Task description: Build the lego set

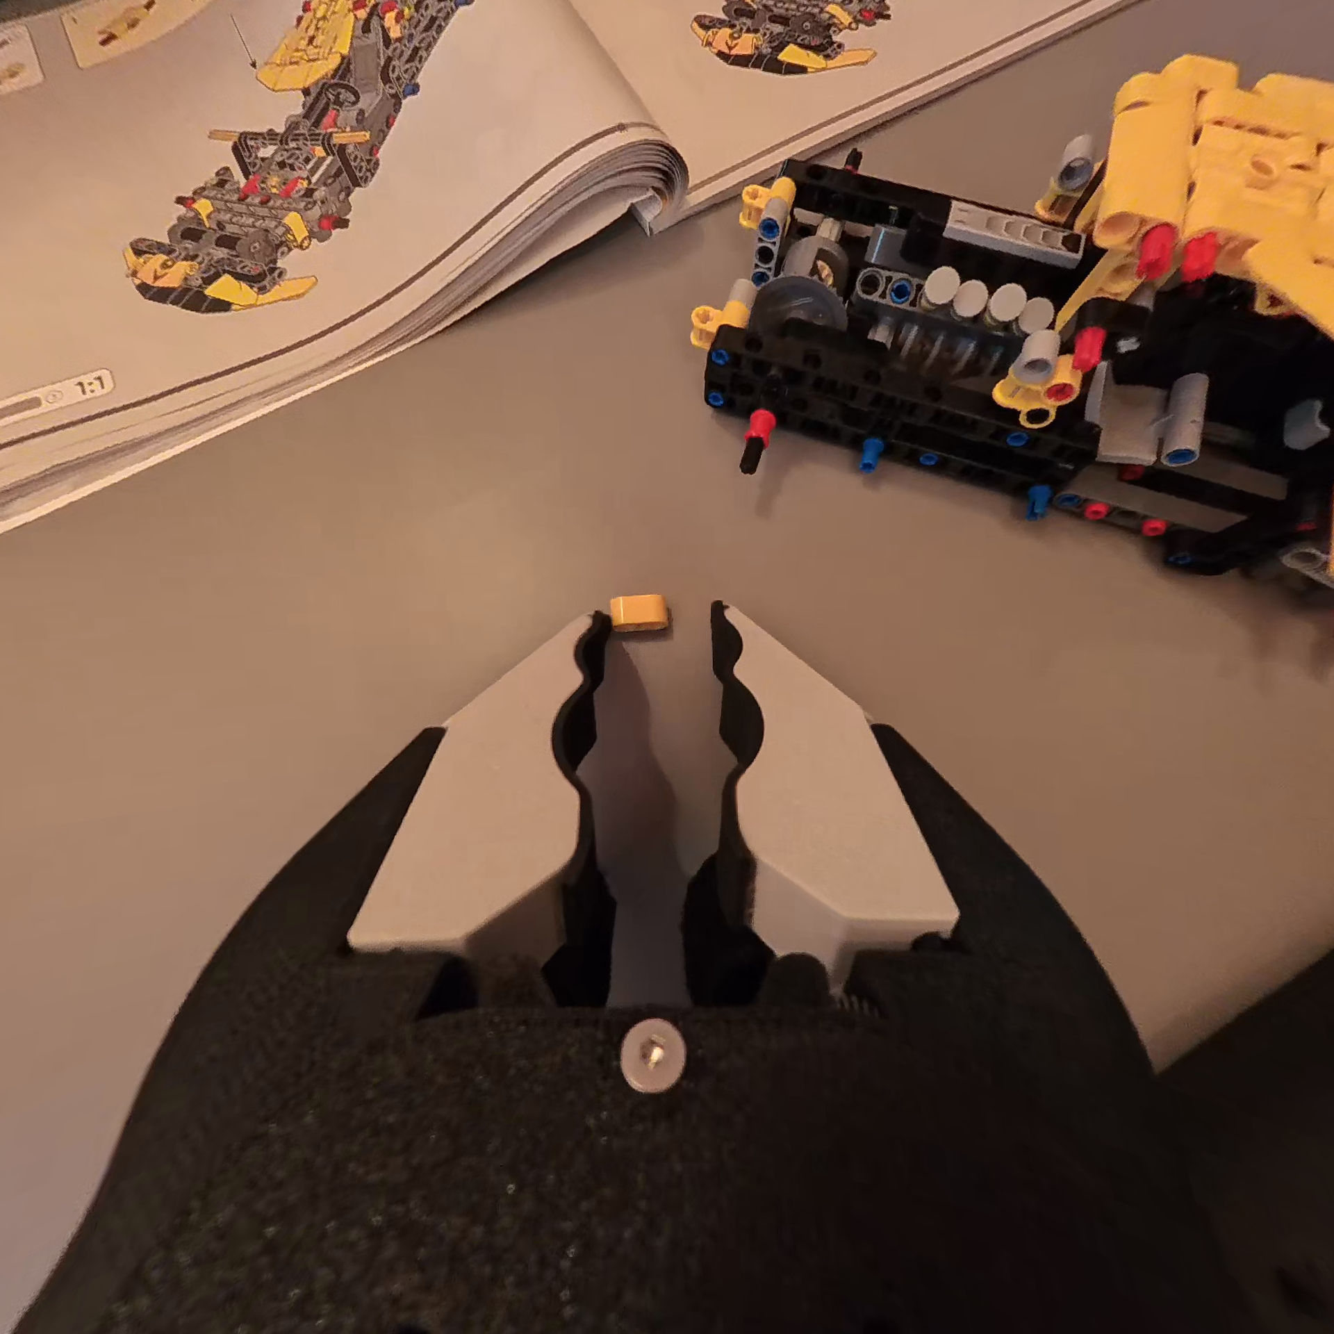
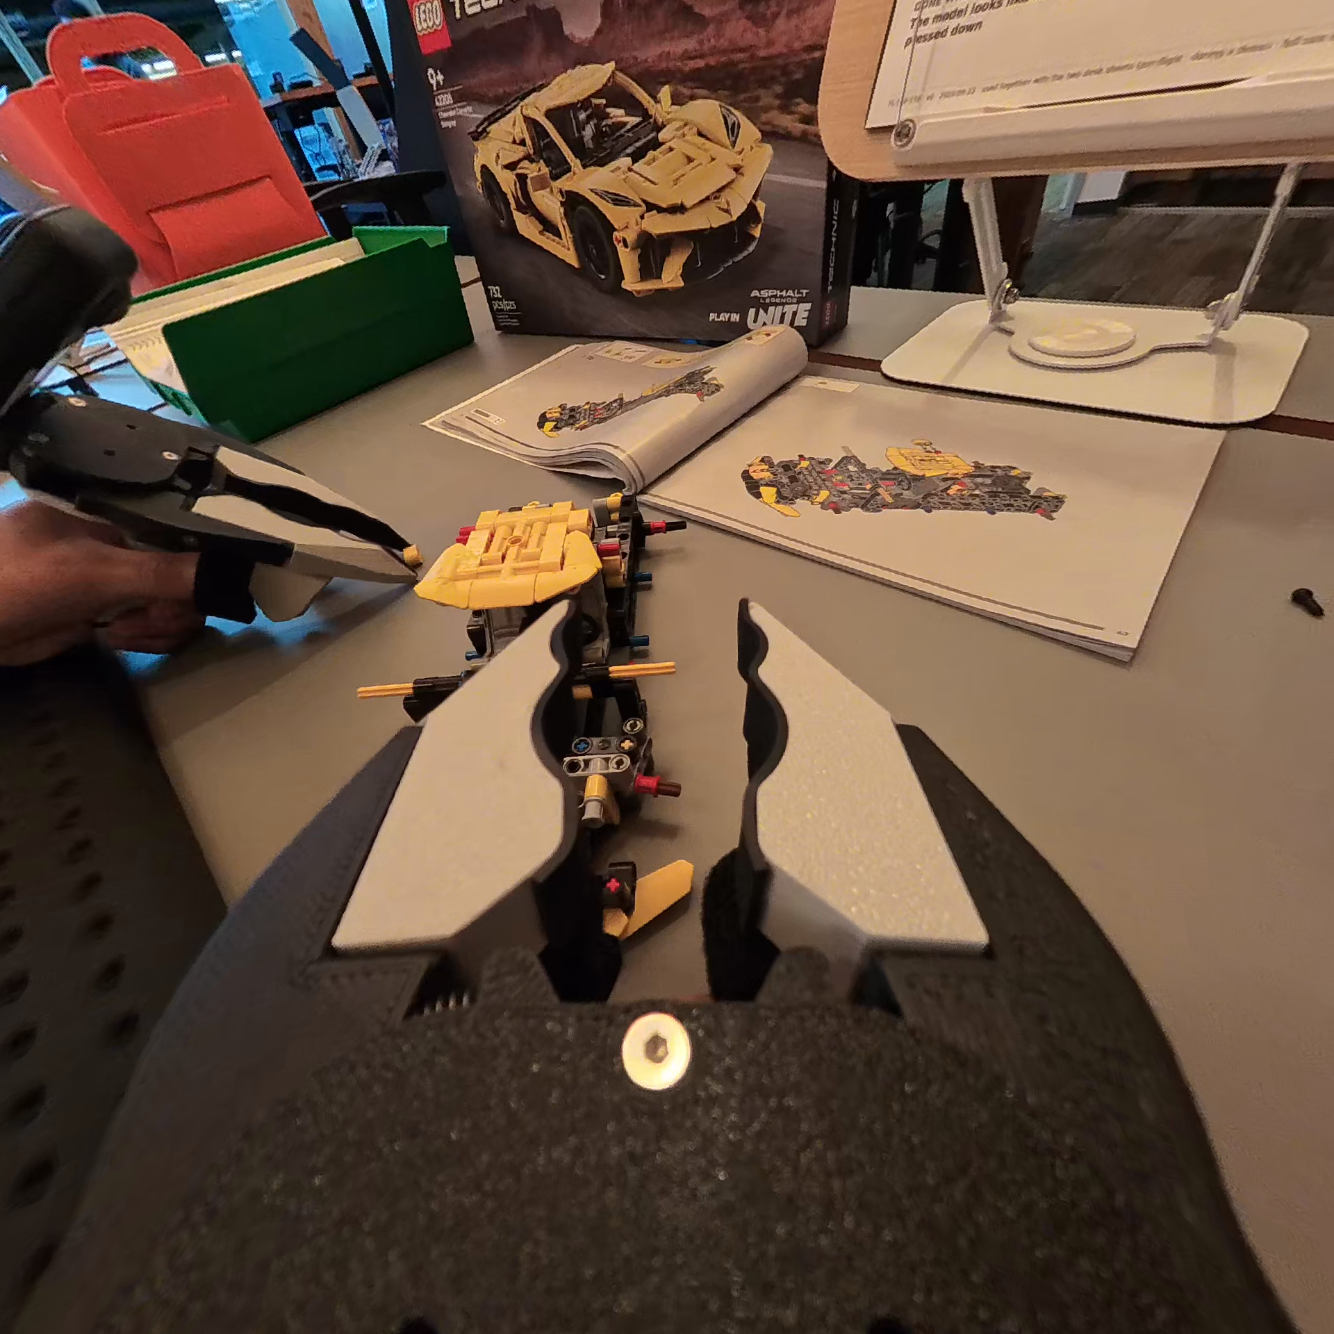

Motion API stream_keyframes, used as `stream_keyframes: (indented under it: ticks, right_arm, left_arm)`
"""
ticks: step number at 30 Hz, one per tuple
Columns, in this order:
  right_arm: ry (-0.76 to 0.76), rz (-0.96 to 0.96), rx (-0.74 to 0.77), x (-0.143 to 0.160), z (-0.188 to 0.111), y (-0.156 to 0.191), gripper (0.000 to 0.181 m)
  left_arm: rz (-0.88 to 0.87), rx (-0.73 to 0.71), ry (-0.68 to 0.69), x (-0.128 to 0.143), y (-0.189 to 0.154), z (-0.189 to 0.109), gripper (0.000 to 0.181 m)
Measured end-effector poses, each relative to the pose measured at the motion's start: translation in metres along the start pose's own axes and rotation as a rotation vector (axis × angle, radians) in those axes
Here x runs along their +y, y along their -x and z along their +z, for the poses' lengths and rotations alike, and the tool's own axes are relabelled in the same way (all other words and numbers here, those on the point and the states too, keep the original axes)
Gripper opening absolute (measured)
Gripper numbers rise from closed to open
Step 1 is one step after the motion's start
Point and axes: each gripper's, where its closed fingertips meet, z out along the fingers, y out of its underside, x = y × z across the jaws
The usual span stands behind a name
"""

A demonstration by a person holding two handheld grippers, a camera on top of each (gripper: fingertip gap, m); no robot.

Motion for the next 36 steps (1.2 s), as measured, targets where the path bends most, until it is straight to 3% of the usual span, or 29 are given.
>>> stream_keyframes:
  ticks: [5, 9, 16, 22, 29, 34, 36]
  right_arm:
    - [0.030, -0.023, -0.011, 0.005, 0.004, 0.003, 0.041]
    - [0.036, -0.045, -0.011, 0.006, 0.005, 0.005, 0.041]
    - [0.036, -0.050, -0.011, 0.006, 0.005, 0.006, 0.041]
    - [0.037, -0.046, -0.010, 0.006, 0.004, 0.006, 0.041]
    - [0.043, -0.105, 0.010, 0.003, 0.006, 0.013, 0.043]
    - [0.179, -0.229, 0.002, 0.010, 0.024, 0.059, 0.068]
    - [0.174, -0.283, 0.071, 0.005, 0.033, 0.068, 0.073]
  left_arm:
    - [-0.019, 0.001, 0.001, 0.000, 0.002, 0.000, 0.016]
    - [0.069, 0.029, -0.035, -0.006, -0.009, -0.003, 0.015]
    - [0.205, 0.309, -0.217, -0.046, -0.081, -0.029, 0.015]
    - [0.281, 0.365, -0.217, -0.072, -0.095, -0.018, 0.015]
    - [0.308, 0.365, -0.140, -0.071, -0.097, -0.009, 0.015]
    - [0.310, 0.365, -0.127, -0.073, -0.098, -0.010, 0.015]
    - [0.313, 0.372, -0.115, -0.073, -0.099, -0.011, 0.015]
